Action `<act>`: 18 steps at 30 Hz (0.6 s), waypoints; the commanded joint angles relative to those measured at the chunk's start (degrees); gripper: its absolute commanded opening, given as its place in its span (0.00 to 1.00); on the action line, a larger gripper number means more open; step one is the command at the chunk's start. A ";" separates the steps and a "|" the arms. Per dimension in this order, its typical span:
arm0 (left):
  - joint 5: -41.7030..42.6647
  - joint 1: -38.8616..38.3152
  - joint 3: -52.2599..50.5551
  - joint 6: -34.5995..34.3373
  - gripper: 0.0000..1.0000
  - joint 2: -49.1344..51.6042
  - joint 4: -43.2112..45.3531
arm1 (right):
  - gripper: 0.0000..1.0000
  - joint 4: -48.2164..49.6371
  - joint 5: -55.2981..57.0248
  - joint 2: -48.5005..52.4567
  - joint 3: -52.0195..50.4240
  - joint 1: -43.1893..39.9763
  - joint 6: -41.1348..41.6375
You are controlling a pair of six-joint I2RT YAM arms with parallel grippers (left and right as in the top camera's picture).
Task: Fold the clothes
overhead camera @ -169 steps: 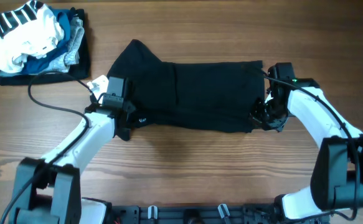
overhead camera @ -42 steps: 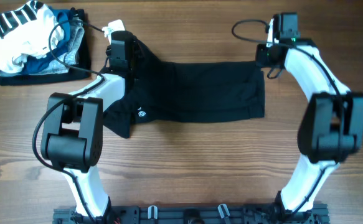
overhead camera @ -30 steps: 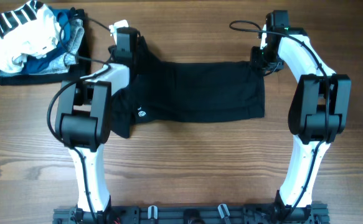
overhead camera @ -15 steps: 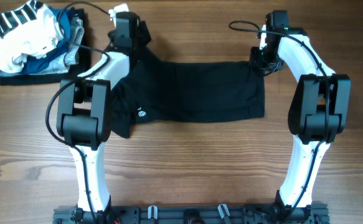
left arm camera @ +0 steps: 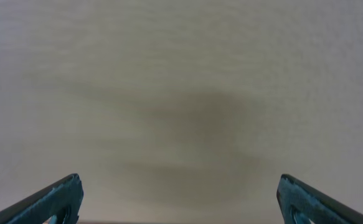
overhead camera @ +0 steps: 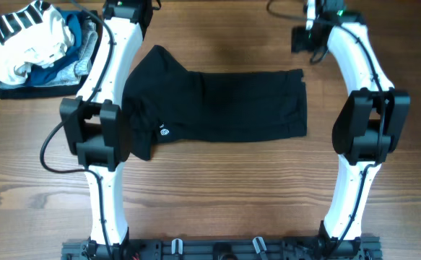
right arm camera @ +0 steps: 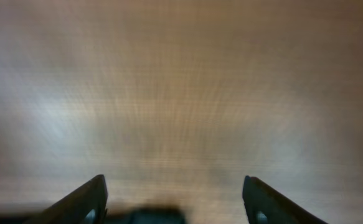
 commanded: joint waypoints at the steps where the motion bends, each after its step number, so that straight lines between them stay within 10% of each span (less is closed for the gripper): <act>1: 3.19 -0.74 7.21 7.39 1.00 5.51 -1.95 | 0.72 -1.68 1.57 0.24 11.32 0.35 -0.46; 3: 3.69 -0.39 8.68 11.28 1.00 6.32 -4.72 | 0.73 -3.58 0.28 0.24 16.48 0.33 0.98; 6: 0.11 0.46 8.68 9.11 1.00 6.29 -11.23 | 0.99 -1.05 -0.42 0.24 17.68 0.28 2.56; 12: -6.40 1.81 9.29 -0.85 1.00 5.44 -11.54 | 1.00 -0.83 -0.57 0.24 17.68 0.28 4.22; 18: -0.90 0.37 12.72 36.70 1.00 4.79 -22.45 | 0.99 -1.29 -0.59 0.24 17.68 0.28 3.91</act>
